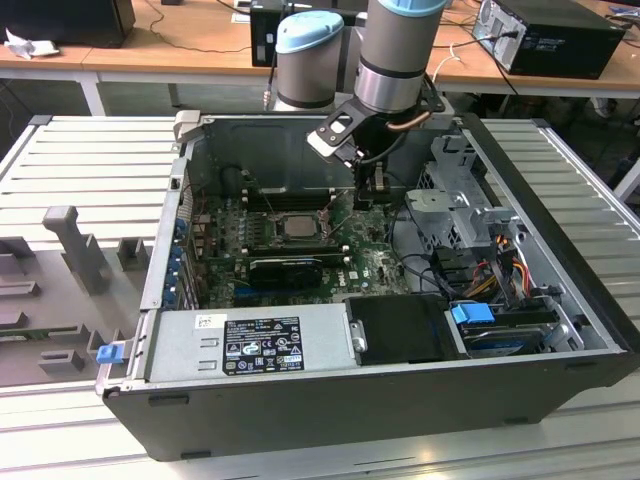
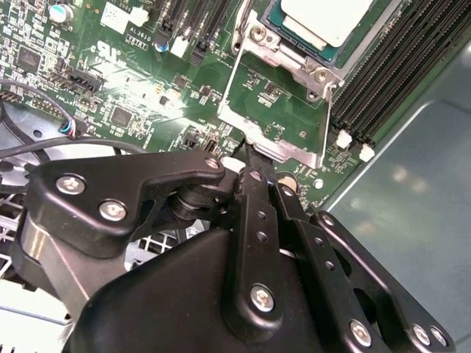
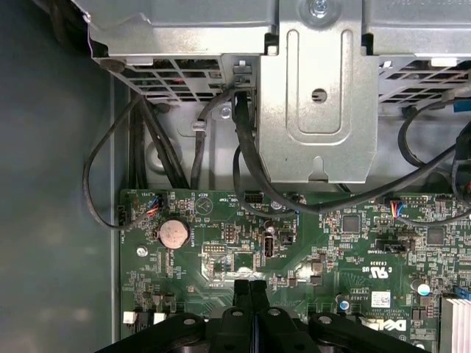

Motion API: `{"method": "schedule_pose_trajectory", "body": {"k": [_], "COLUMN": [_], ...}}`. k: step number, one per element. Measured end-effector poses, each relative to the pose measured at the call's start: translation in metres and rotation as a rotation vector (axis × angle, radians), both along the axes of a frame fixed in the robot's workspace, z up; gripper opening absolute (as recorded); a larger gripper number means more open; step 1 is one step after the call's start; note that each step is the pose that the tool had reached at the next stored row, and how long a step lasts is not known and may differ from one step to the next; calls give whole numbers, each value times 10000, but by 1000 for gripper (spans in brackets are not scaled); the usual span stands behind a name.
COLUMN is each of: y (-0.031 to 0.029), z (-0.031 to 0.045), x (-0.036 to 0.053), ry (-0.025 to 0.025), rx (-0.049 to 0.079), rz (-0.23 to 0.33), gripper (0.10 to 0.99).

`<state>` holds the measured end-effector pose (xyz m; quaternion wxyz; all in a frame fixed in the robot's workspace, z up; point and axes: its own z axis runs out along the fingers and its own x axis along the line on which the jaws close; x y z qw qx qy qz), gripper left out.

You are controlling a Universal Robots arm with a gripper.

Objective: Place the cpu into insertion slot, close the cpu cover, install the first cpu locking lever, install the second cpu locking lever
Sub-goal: 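Close the cpu cover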

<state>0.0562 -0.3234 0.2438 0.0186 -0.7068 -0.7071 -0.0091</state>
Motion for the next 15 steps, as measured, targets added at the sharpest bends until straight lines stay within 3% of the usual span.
{"method": "schedule_pose_trajectory", "body": {"k": [15], "y": [0], "z": [0], "x": [-28], "ry": [0], "rx": [0], "rz": [1], "gripper": [106]}}
